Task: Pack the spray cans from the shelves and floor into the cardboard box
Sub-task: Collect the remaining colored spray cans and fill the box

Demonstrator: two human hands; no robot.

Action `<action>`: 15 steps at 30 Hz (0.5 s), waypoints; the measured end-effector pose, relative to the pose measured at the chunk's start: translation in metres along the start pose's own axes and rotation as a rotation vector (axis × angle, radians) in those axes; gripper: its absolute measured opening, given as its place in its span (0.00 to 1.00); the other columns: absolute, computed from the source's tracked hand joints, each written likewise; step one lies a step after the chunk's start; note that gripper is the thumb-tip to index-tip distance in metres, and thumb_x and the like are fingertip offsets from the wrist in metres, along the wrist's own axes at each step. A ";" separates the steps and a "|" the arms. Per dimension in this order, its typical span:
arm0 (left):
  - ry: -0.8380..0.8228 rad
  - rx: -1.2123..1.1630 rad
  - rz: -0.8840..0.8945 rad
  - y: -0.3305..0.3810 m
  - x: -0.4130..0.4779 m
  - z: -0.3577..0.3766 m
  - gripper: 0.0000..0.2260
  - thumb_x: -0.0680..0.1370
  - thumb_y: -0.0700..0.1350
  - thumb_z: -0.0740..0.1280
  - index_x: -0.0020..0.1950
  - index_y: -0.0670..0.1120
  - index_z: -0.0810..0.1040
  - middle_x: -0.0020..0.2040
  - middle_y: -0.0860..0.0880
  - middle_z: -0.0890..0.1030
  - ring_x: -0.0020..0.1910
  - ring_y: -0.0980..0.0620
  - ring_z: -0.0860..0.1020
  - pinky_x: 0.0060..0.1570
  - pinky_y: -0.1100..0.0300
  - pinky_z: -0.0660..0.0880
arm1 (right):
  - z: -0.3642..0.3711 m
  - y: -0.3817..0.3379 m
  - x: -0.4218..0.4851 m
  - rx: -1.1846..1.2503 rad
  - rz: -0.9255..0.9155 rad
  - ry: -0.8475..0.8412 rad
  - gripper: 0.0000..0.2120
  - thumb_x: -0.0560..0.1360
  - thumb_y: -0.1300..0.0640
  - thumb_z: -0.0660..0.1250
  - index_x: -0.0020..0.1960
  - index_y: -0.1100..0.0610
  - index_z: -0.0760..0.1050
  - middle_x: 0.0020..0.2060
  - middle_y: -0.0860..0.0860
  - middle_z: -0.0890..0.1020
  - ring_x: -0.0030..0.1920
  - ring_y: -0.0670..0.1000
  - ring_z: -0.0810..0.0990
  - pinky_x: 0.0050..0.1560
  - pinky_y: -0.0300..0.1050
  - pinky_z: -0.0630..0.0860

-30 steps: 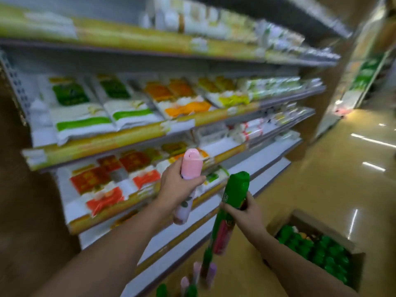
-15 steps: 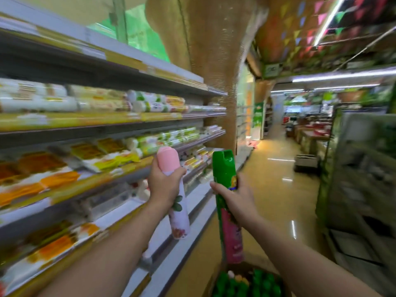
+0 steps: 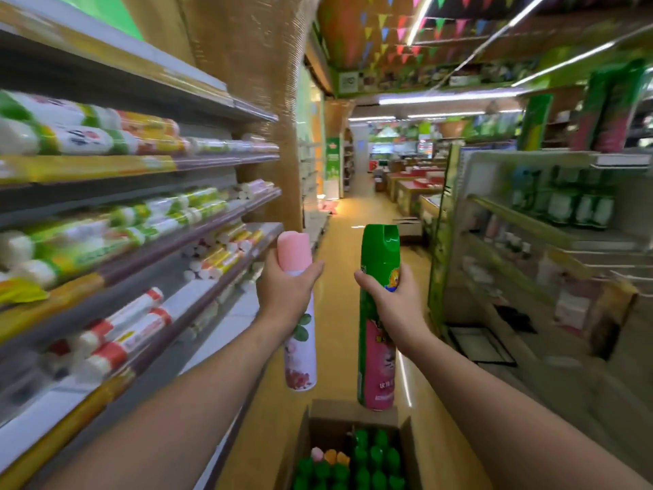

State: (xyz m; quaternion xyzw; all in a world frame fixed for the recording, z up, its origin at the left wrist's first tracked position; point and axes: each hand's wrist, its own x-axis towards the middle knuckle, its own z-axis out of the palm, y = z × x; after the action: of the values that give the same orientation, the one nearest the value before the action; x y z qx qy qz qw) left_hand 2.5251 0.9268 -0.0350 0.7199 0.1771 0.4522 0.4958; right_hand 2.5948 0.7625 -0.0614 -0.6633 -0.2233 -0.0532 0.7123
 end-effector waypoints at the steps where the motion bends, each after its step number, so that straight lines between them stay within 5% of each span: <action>1: -0.026 0.001 -0.008 -0.009 0.011 0.011 0.23 0.71 0.53 0.78 0.60 0.51 0.72 0.47 0.56 0.75 0.45 0.51 0.76 0.39 0.59 0.70 | 0.002 0.007 0.010 -0.001 0.009 0.027 0.20 0.70 0.42 0.77 0.57 0.47 0.75 0.47 0.46 0.84 0.46 0.47 0.84 0.51 0.53 0.82; 6: -0.170 -0.033 -0.069 -0.053 0.054 0.056 0.29 0.70 0.55 0.78 0.66 0.48 0.73 0.53 0.51 0.77 0.48 0.52 0.76 0.38 0.67 0.70 | 0.006 0.043 0.050 -0.026 0.051 0.140 0.18 0.74 0.42 0.74 0.59 0.49 0.76 0.49 0.46 0.84 0.47 0.44 0.84 0.48 0.44 0.79; 11: -0.262 0.030 -0.084 -0.099 0.083 0.095 0.27 0.69 0.62 0.76 0.58 0.49 0.71 0.46 0.57 0.74 0.42 0.59 0.75 0.35 0.62 0.69 | 0.005 0.093 0.088 -0.086 0.108 0.195 0.16 0.74 0.38 0.72 0.54 0.48 0.77 0.47 0.48 0.84 0.47 0.48 0.84 0.49 0.48 0.80; 15: -0.322 0.006 -0.113 -0.140 0.106 0.131 0.29 0.72 0.65 0.72 0.62 0.47 0.71 0.48 0.58 0.75 0.46 0.56 0.77 0.43 0.57 0.74 | 0.002 0.138 0.124 -0.110 0.150 0.194 0.14 0.74 0.38 0.72 0.54 0.44 0.76 0.48 0.46 0.84 0.49 0.47 0.84 0.53 0.49 0.81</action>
State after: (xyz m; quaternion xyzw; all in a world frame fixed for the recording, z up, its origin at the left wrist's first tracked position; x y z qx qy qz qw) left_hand 2.7170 0.9910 -0.1198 0.7733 0.1367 0.3021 0.5404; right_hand 2.7570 0.8076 -0.1401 -0.7078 -0.0999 -0.0760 0.6951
